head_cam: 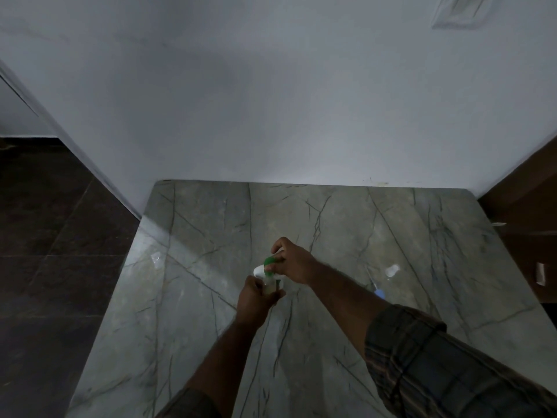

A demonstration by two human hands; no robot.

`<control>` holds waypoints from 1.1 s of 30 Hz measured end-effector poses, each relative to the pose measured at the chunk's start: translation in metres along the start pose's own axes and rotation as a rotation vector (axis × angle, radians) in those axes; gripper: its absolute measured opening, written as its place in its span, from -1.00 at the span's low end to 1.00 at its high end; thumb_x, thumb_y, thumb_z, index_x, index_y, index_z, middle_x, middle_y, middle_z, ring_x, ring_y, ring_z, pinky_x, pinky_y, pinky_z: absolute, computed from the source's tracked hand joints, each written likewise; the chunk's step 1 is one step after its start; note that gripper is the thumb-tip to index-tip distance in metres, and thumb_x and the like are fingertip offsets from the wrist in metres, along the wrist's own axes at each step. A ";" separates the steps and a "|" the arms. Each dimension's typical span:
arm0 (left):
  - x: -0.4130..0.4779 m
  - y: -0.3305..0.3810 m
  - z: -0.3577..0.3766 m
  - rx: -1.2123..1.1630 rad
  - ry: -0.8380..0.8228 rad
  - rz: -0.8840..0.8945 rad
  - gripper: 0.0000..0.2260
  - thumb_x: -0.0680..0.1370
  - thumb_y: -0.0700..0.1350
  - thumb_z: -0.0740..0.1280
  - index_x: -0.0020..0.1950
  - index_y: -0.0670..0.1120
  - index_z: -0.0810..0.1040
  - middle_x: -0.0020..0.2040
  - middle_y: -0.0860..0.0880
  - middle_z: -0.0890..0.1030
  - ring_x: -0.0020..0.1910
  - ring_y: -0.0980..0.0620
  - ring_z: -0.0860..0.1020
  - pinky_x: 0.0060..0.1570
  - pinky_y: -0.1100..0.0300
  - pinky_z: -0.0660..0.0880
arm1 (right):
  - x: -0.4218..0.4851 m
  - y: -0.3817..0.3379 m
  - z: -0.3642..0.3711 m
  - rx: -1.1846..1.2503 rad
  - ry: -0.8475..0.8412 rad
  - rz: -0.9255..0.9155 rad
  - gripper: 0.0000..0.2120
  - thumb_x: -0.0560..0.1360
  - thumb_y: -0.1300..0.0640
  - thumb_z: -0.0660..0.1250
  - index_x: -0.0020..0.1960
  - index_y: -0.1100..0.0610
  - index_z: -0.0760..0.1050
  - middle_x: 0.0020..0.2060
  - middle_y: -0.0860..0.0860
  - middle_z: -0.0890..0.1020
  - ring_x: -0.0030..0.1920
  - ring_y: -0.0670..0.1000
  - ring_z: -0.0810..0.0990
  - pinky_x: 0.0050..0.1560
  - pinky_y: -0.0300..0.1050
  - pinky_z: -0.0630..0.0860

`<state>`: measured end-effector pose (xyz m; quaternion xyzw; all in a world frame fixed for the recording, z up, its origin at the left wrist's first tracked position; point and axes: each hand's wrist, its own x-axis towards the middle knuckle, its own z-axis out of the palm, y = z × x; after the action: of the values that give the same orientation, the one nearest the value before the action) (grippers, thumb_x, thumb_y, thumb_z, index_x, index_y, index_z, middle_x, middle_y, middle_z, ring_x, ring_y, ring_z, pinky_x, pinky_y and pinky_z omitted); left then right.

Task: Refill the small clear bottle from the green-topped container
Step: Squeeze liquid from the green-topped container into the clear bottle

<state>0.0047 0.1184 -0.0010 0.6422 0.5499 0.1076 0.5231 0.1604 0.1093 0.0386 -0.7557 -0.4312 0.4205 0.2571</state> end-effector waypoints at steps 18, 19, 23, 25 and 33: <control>-0.001 0.005 -0.002 0.026 -0.018 -0.018 -0.58 0.39 -0.06 0.55 0.11 -0.13 0.43 -0.04 -0.06 0.60 -0.18 0.06 0.61 -0.26 0.21 0.59 | -0.004 0.000 -0.004 0.004 -0.006 -0.021 -0.53 0.38 0.00 0.53 0.14 0.10 0.37 0.09 0.09 0.65 0.03 0.07 0.62 -0.03 -0.05 0.54; -0.001 0.004 -0.002 0.021 -0.017 -0.019 -0.57 0.39 -0.06 0.55 0.12 -0.15 0.43 -0.04 -0.07 0.61 -0.18 0.05 0.62 -0.24 0.19 0.60 | -0.004 0.001 -0.003 0.008 -0.005 -0.023 -0.52 0.37 -0.01 0.53 0.14 0.10 0.38 0.09 0.09 0.66 0.03 0.06 0.61 -0.02 -0.06 0.53; -0.001 0.006 -0.005 0.036 -0.017 -0.001 -0.52 0.38 -0.05 0.56 0.16 -0.16 0.43 0.01 -0.08 0.61 -0.10 -0.01 0.63 -0.12 0.09 0.64 | -0.004 0.001 -0.008 -0.001 -0.022 0.006 -0.47 0.36 -0.10 0.53 0.18 0.08 0.38 0.10 0.06 0.63 0.02 0.02 0.59 -0.09 -0.12 0.50; -0.001 0.008 -0.007 0.037 -0.019 0.004 -0.50 0.38 -0.05 0.56 0.19 -0.16 0.43 0.05 -0.08 0.60 -0.02 -0.04 0.62 -0.03 0.01 0.64 | -0.003 0.000 -0.010 0.005 -0.057 0.024 -0.45 0.36 -0.13 0.51 0.20 0.05 0.36 0.13 0.05 0.62 0.04 0.03 0.59 -0.14 -0.16 0.50; 0.000 0.009 -0.006 0.022 -0.033 -0.010 -0.52 0.39 -0.06 0.55 0.19 -0.16 0.43 0.06 -0.10 0.60 -0.03 -0.04 0.63 -0.06 0.04 0.65 | 0.003 0.002 -0.004 0.006 0.001 0.014 -0.56 0.35 -0.07 0.53 0.04 0.00 0.35 -0.04 -0.02 0.61 -0.09 -0.05 0.57 -0.26 -0.23 0.43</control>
<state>0.0053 0.1227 0.0087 0.6469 0.5457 0.0882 0.5254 0.1650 0.1108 0.0380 -0.7581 -0.4245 0.4231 0.2568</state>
